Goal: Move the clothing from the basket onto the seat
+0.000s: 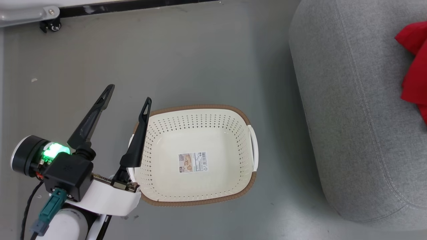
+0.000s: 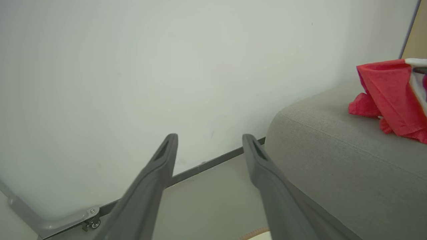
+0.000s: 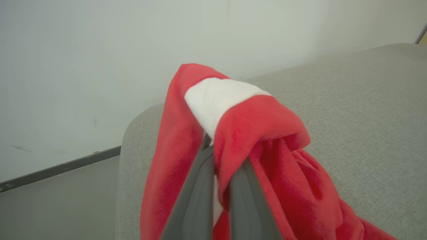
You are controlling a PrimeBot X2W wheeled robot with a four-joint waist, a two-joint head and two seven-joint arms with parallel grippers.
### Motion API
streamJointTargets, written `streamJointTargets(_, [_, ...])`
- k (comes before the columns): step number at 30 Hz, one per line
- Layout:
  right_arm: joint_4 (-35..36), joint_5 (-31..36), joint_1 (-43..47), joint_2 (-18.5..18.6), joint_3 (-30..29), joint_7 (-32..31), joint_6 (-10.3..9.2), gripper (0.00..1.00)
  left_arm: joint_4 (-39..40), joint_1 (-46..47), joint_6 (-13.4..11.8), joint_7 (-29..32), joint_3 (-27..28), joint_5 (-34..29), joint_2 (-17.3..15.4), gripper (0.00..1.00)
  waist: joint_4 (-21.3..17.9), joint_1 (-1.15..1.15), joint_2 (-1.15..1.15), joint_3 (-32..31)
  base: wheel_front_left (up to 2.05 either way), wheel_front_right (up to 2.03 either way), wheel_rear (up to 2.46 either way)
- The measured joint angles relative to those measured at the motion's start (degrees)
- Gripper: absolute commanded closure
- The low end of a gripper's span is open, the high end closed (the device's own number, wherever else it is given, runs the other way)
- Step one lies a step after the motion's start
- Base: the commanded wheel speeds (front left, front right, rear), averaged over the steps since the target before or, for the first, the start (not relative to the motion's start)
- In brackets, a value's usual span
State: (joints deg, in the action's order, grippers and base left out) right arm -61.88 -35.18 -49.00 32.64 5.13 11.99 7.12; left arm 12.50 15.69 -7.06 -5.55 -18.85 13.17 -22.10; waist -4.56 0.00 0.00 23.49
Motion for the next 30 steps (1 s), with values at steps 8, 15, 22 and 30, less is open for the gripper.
streamJointTargets(8, [-1.6, -0.5, 1.2, -2.4, -0.6, 0.7, 0.0, 0.59, 0.2, 0.6, 0.0, 0.0, 0.5, -0.4, -0.6, 0.0, -1.4, 0.0, 0.0, 1.2, 0.0, 0.0, 0.0])
streamJointTargets(15, [-2.8, -1.0, 2.6, -2.5, -1.5, 1.3, 0.0, 0.0, -0.1, 0.9, -0.1, 0.0, 0.6, -0.4, -0.3, 0.0, -2.8, 0.0, 0.0, 1.4, 0.0, 0.0, 0.0])
streamJointTargets(22, [-2.6, -1.6, 3.5, -2.3, -2.0, 1.7, 0.0, 0.0, -1.2, 0.9, -0.1, -0.8, 0.5, -0.2, 0.8, 0.0, -4.0, 0.0, 0.0, 0.8, 0.0, 0.0, 0.0])
streamJointTargets(30, [0.6, -2.2, 6.6, -1.8, -1.8, 2.1, 0.0, 0.0, -2.7, 0.9, -0.6, -2.2, 0.3, 0.3, 1.9, 0.0, -5.3, 0.0, 0.0, -0.5, 0.0, 0.0, 0.0])
